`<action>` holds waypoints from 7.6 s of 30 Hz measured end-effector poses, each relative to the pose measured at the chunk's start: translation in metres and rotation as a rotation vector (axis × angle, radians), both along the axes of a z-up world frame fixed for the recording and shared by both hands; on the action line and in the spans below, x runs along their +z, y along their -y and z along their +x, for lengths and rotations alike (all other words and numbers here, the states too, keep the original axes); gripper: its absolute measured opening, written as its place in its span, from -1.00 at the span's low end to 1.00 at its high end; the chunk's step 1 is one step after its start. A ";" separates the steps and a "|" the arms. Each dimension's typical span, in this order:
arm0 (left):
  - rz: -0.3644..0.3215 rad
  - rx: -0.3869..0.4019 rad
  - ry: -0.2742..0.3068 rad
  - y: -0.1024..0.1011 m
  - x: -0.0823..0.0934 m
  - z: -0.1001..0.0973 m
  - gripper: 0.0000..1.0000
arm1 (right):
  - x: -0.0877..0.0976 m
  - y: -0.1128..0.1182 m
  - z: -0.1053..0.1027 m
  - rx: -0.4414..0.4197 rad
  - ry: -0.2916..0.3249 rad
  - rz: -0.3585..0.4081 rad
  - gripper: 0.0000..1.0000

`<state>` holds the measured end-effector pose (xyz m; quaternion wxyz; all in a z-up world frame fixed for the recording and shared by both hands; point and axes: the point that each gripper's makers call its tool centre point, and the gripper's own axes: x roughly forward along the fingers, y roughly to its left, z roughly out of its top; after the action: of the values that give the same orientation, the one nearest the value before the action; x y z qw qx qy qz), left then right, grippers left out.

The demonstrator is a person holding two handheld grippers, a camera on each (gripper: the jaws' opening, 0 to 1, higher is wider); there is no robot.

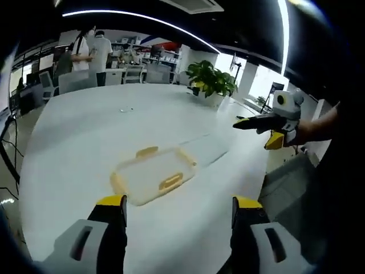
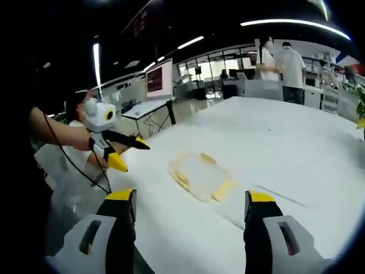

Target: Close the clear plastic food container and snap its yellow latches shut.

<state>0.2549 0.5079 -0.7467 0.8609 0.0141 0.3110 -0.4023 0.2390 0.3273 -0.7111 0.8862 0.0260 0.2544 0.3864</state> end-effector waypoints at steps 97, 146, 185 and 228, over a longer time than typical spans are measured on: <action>0.579 -0.821 0.101 -0.017 -0.090 0.096 0.05 | -0.118 -0.032 0.085 0.628 -0.091 -0.630 -0.02; 0.620 -0.849 0.043 -0.010 -0.102 0.095 -0.34 | -0.139 -0.031 0.090 0.750 -0.100 -0.794 -0.26; 0.603 -0.848 0.055 -0.009 -0.057 0.085 -0.35 | -0.101 -0.032 0.084 0.750 -0.098 -0.757 -0.28; 0.607 -0.759 0.072 0.005 -0.015 0.090 -0.35 | -0.060 -0.016 0.097 0.800 -0.032 -0.776 -0.28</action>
<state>0.3447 0.5029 -0.7618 0.6207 0.3909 0.3574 -0.5781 0.3363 0.3434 -0.7712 0.6112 -0.3948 0.3815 0.5701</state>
